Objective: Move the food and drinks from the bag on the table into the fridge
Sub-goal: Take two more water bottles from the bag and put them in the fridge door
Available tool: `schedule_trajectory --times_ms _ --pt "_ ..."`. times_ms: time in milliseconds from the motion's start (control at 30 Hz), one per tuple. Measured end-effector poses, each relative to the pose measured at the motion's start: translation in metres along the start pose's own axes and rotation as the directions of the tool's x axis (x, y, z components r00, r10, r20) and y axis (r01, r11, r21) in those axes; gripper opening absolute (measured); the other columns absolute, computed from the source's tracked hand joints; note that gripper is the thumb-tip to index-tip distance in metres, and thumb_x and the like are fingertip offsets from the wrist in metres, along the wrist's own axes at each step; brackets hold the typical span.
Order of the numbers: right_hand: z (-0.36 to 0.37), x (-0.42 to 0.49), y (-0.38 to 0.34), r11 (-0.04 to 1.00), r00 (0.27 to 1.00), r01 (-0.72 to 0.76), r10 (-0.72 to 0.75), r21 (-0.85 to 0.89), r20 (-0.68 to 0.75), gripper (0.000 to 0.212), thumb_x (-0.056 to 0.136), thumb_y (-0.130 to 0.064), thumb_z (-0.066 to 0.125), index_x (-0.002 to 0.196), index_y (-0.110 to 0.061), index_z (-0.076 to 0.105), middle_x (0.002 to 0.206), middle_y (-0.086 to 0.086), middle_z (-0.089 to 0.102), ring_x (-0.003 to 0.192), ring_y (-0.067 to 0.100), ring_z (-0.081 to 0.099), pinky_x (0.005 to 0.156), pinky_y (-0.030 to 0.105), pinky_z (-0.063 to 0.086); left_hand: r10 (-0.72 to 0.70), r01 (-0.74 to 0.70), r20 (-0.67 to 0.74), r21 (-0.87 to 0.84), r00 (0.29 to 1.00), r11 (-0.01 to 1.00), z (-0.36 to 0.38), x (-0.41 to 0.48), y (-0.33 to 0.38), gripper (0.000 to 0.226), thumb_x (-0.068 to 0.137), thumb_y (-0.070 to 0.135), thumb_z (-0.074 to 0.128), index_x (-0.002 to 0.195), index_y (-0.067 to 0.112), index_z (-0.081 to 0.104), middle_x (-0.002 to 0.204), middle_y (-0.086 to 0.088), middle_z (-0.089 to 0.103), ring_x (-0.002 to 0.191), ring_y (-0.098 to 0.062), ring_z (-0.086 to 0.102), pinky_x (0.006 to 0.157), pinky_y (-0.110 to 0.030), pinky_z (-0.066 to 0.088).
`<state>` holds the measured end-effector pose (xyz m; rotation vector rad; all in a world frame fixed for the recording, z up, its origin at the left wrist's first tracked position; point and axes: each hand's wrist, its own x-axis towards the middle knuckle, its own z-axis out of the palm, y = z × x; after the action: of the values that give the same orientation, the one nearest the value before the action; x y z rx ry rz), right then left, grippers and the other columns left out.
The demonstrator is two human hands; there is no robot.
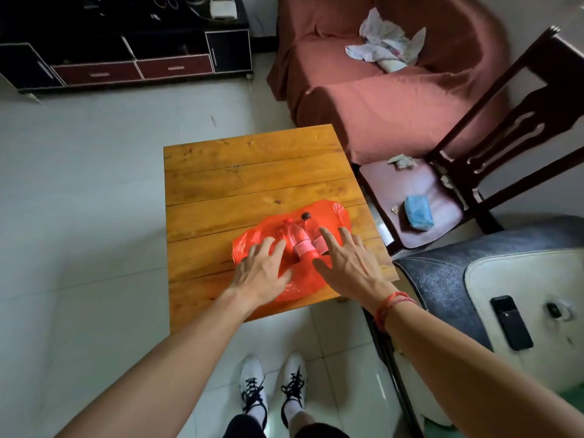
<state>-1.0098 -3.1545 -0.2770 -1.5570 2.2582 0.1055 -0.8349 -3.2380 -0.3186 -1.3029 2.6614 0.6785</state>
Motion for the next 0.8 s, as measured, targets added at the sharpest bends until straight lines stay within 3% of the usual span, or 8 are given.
schedule_trajectory --times_ms 267,433,600,700,800 --pt "0.017 0.052 -0.013 0.989 0.993 -0.007 -0.01 0.147 0.118 0.064 0.102 -0.039 0.045 0.159 -0.028 0.016 0.149 0.018 0.038 0.128 0.043 0.045 0.099 0.047 0.043 -0.083 0.11 0.111 -0.272 0.99 0.956 0.027 0.061 -0.007 0.061 0.094 0.043 0.057 0.145 0.017 0.036 0.144 -0.008 0.04 0.127 -0.035 0.047 0.099 -0.045 0.044" --pt "0.036 0.09 -0.005 0.98 0.985 -0.059 0.026 0.189 0.171 0.065 0.1 -0.027 0.047 0.158 -0.02 0.02 0.139 0.024 0.046 0.116 0.049 0.053 0.096 0.048 0.044 -0.248 0.331 0.237 -0.437 0.939 0.836 0.063 0.118 -0.008 0.056 0.094 0.045 0.054 0.139 0.014 0.042 0.138 -0.016 0.049 0.128 -0.036 0.047 0.099 -0.04 0.04" --pt "0.051 0.128 0.001 0.97 0.975 -0.097 0.048 0.223 0.216 0.069 0.098 -0.014 0.048 0.159 -0.018 0.017 0.136 0.028 0.048 0.117 0.047 0.055 0.1 0.048 0.042 -0.305 0.428 0.325 -0.434 0.895 0.793 0.106 0.173 -0.009 0.057 0.094 0.038 0.05 0.143 0.01 0.039 0.137 -0.011 0.052 0.125 -0.03 0.052 0.098 -0.033 0.042" --pt "0.063 0.146 0.005 0.96 0.961 -0.126 0.056 0.249 0.272 0.075 0.095 -0.011 0.048 0.16 -0.019 0.012 0.148 0.024 0.042 0.123 0.044 0.052 0.099 0.044 0.043 -0.375 0.437 0.228 -0.538 0.898 0.72 0.137 0.199 -0.016 0.068 0.081 0.052 0.042 0.128 0.004 0.056 0.125 -0.017 0.064 0.116 -0.03 0.06 0.089 -0.031 0.047" --pt "0.07 0.158 0.01 0.956 0.946 -0.169 0.089 0.238 0.311 0.068 0.097 -0.013 0.046 0.158 -0.022 0.018 0.153 0.018 0.034 0.125 0.043 0.052 0.097 0.041 0.045 -0.431 0.443 0.2 -0.674 0.88 0.592 0.193 0.229 -0.033 0.084 0.061 0.06 0.044 0.117 0.002 0.064 0.116 -0.016 0.069 0.115 -0.025 0.064 0.094 -0.039 0.051"
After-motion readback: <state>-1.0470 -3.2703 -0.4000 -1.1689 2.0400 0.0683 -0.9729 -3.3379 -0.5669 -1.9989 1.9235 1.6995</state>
